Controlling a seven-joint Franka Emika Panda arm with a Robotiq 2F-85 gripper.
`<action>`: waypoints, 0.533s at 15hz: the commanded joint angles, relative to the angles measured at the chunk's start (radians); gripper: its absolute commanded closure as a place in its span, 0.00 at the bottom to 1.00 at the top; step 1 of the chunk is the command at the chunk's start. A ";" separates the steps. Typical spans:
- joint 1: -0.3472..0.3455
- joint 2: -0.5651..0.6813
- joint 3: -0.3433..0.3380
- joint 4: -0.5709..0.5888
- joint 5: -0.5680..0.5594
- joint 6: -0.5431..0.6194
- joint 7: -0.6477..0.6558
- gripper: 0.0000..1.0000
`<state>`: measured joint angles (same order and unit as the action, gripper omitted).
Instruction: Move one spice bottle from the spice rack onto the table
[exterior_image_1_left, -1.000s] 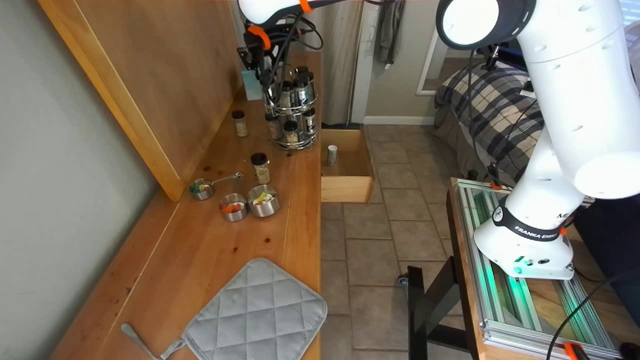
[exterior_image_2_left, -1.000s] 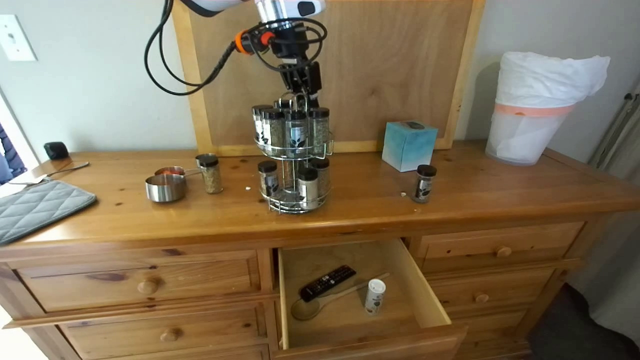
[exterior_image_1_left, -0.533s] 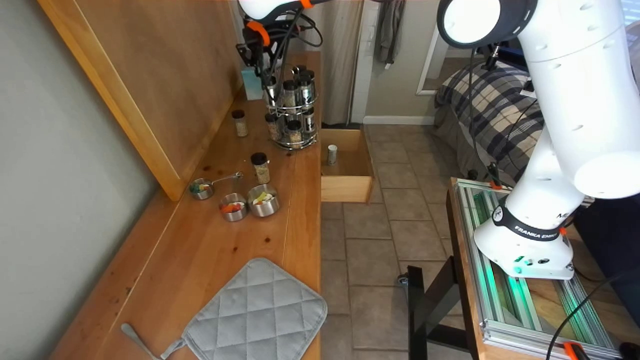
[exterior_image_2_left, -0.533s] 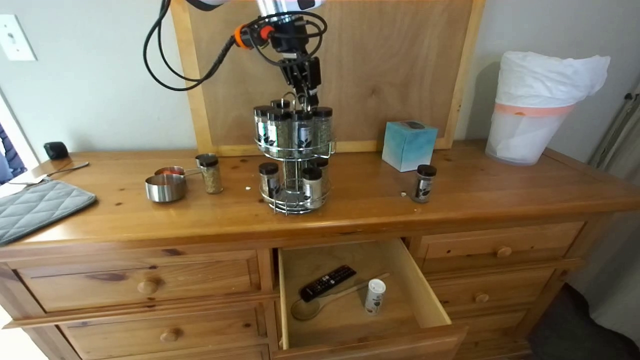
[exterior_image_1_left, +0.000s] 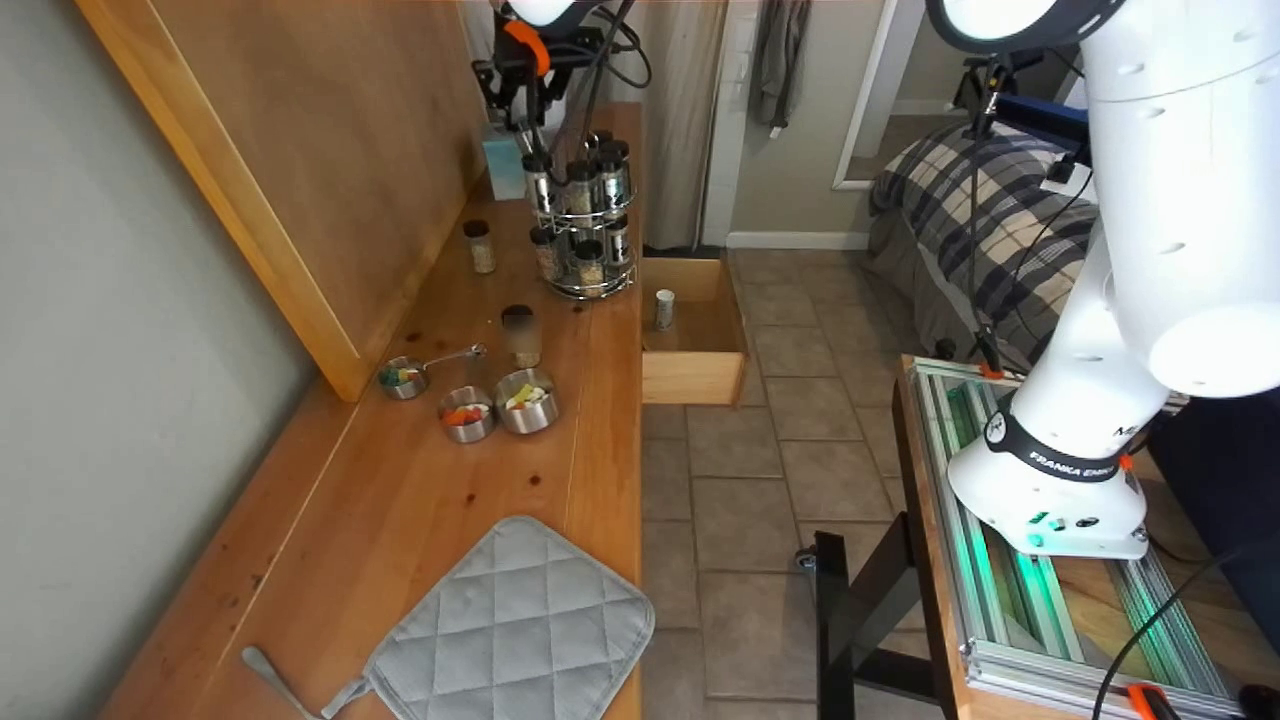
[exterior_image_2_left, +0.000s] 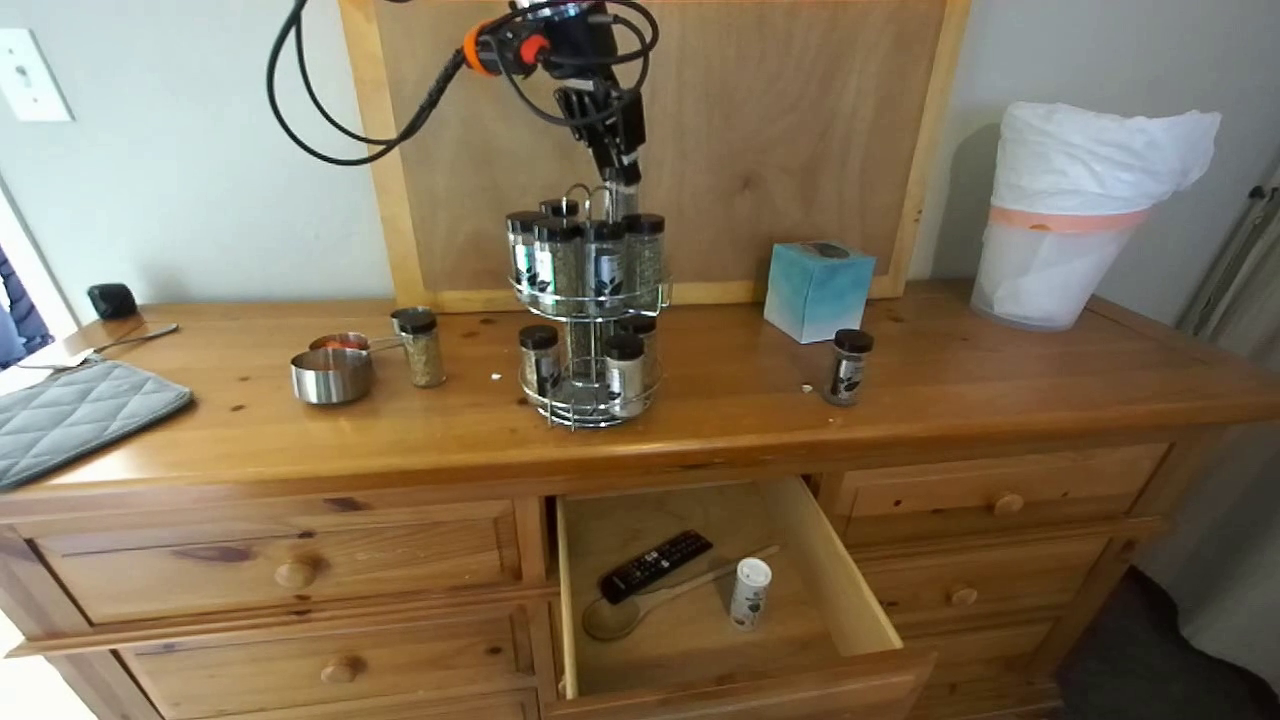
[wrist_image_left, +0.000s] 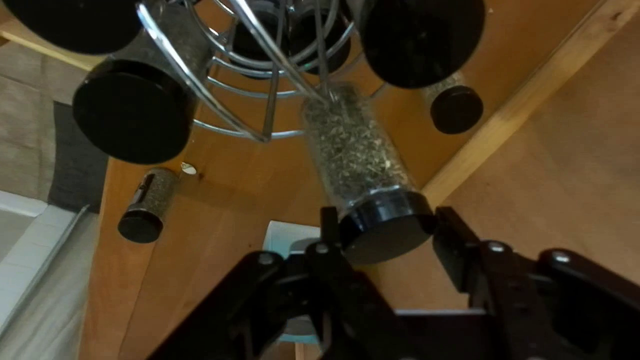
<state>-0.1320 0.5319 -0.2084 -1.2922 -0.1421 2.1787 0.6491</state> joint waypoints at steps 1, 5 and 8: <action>0.028 -0.152 -0.008 -0.244 -0.039 0.244 0.028 0.74; 0.072 -0.242 -0.047 -0.418 -0.049 0.526 0.045 0.74; 0.070 -0.266 -0.022 -0.487 -0.029 0.645 0.039 0.74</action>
<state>-0.0807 0.3369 -0.2345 -1.6569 -0.1626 2.7145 0.6653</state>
